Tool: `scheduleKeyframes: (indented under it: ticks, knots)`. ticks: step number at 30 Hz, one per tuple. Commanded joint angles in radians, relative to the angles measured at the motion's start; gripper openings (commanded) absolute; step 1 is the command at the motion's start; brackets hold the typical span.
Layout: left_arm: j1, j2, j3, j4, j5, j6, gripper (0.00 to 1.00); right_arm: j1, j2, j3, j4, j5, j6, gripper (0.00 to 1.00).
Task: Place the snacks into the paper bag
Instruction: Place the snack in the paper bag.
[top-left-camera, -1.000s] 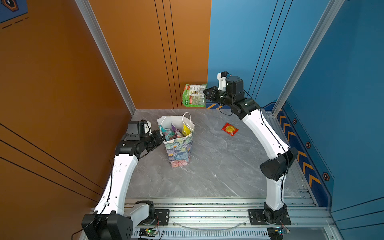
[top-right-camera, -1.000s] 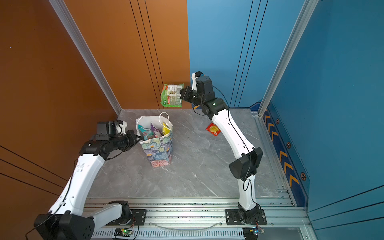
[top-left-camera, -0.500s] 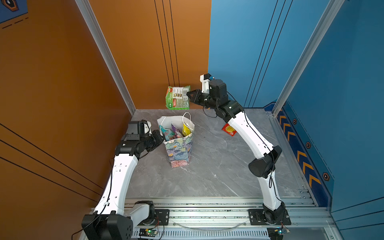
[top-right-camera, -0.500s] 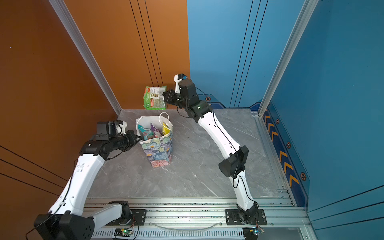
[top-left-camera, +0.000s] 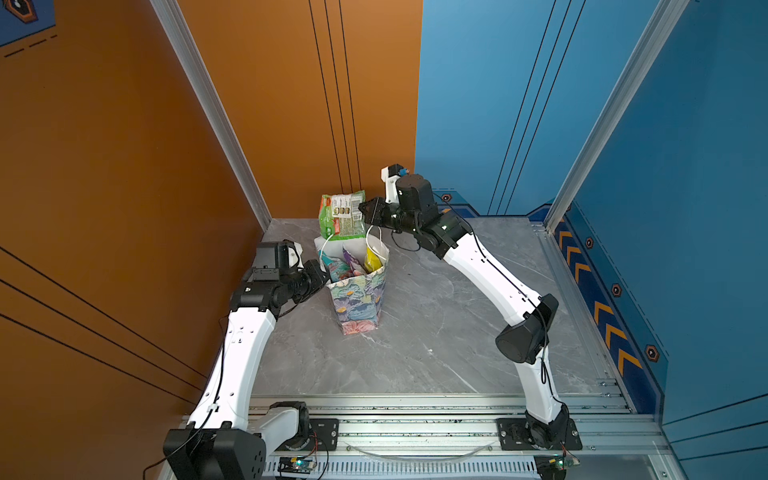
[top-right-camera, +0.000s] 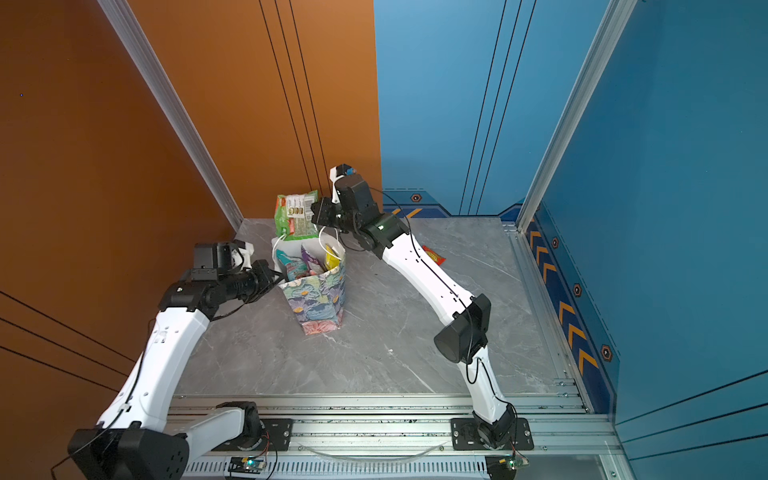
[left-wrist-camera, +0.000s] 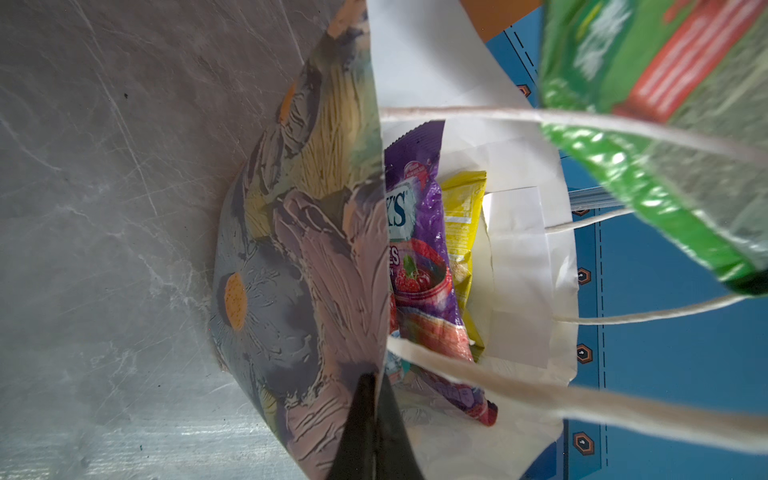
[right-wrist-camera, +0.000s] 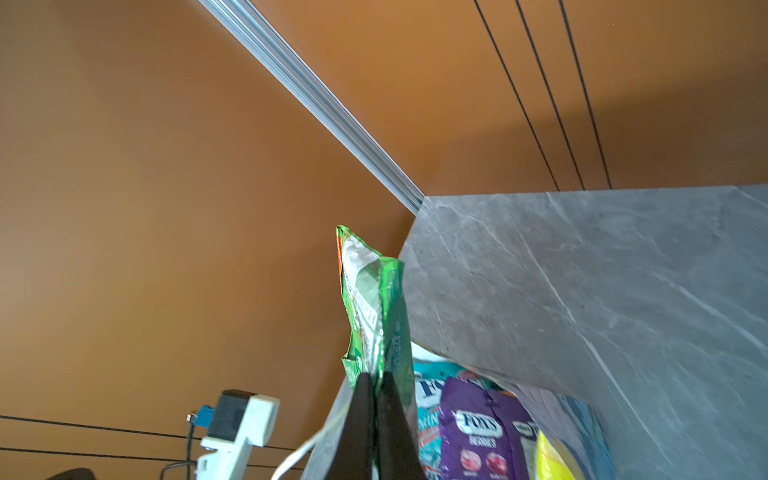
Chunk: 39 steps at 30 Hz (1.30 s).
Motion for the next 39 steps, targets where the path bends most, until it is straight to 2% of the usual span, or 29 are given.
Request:
scheduleKeyframes:
  ticks: [1,7,15,23,28,39]
  knots:
    - [0.006,-0.006,-0.006,0.003,0.034,0.003,0.0,-0.005,-0.124,-0.079,0.029,0.052,-0.038,0.0]
    - [0.008,-0.003,-0.004,0.004,0.035,0.001,0.0,-0.005,-0.186,-0.19,0.03,0.053,-0.05,0.0]
    - [0.009,0.0,-0.005,0.003,0.036,0.003,0.0,-0.003,-0.21,-0.263,0.022,0.005,-0.037,0.0]
    - [0.009,-0.002,-0.004,0.002,0.035,0.002,0.0,0.002,-0.178,-0.268,0.017,-0.046,-0.018,0.0]
    - [0.009,-0.001,-0.004,0.003,0.036,0.002,0.0,-0.006,-0.134,-0.25,0.02,-0.122,0.02,0.0]
    - [0.009,-0.003,-0.006,0.003,0.034,0.002,0.0,-0.018,-0.07,-0.237,-0.007,-0.154,0.029,0.0]
